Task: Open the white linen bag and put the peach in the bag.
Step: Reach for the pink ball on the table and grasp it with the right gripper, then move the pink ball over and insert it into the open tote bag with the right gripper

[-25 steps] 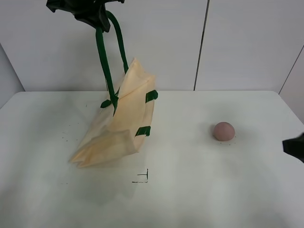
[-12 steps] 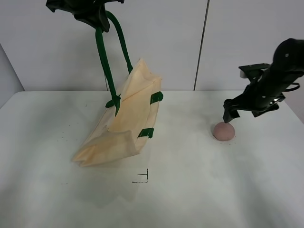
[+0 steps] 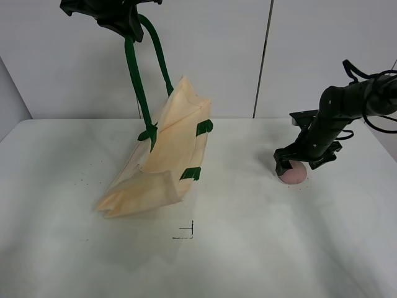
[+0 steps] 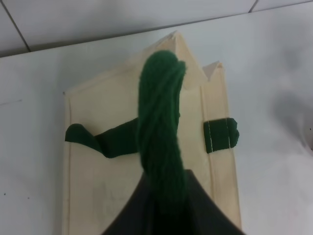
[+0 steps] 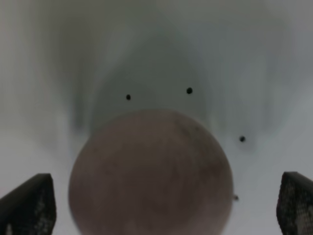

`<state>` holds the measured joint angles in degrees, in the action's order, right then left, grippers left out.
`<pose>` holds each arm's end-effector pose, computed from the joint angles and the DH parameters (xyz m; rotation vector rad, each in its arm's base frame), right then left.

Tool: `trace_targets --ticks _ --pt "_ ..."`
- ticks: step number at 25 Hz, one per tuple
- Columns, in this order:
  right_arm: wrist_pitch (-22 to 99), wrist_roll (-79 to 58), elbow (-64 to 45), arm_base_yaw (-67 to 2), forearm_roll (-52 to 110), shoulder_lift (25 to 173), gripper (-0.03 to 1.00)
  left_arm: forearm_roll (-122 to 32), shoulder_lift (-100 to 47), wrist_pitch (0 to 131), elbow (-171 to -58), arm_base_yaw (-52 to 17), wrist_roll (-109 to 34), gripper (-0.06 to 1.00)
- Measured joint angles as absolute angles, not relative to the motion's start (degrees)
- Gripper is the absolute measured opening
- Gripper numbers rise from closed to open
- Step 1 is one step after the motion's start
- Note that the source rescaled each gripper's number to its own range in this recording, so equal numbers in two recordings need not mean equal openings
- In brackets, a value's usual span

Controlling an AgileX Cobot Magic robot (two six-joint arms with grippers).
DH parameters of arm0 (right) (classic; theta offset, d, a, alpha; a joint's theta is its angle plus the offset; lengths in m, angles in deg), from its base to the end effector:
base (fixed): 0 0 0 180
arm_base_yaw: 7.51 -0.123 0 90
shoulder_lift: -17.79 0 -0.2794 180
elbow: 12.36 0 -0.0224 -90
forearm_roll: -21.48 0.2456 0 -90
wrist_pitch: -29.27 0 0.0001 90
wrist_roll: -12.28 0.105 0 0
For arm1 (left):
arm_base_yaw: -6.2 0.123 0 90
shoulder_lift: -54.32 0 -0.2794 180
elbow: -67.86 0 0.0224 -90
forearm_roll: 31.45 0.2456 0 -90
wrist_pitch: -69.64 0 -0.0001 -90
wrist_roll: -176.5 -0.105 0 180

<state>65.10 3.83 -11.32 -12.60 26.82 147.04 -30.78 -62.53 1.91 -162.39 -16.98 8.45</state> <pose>0.4104 0.0423 0.1043 -0.2405 2.8503 0.0814 0.3845 -0.1634 0.4169 0.2310 2.3513 -0.2859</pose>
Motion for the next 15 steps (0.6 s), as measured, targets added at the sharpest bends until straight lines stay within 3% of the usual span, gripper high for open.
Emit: trace_targets --ticks 2,4,5,7,9,11,15 --pt "64.3 2.3 -11.3 -12.6 28.5 148.2 0.97 -30.8 -62.5 1.9 -162.4 -17.0 8.5 0.00" --pt "63.8 1.3 -11.3 -12.6 29.4 148.6 0.84 -30.8 -62.5 1.9 -162.4 -17.0 8.5 0.00" --pt "63.5 1.3 -11.3 -12.6 29.5 148.6 0.71 -30.8 -62.5 1.9 -162.4 -17.0 8.5 0.00" --pt "63.3 1.2 -11.2 -12.6 29.7 148.6 0.33 -30.8 -62.5 1.9 -162.4 -17.0 8.5 0.00" --pt "63.7 1.1 -11.0 -12.6 30.1 147.8 0.07 -30.8 -62.5 1.9 -162.4 -17.0 8.5 0.00" --pt "64.6 1.0 -11.0 -12.6 30.5 146.3 0.00 -30.7 -62.5 1.9 -162.4 -17.0 8.5 0.00" --pt "67.8 -1.2 -10.1 -12.6 34.9 140.5 0.00 -30.7 -62.5 1.9 -162.4 -17.0 8.5 0.00"
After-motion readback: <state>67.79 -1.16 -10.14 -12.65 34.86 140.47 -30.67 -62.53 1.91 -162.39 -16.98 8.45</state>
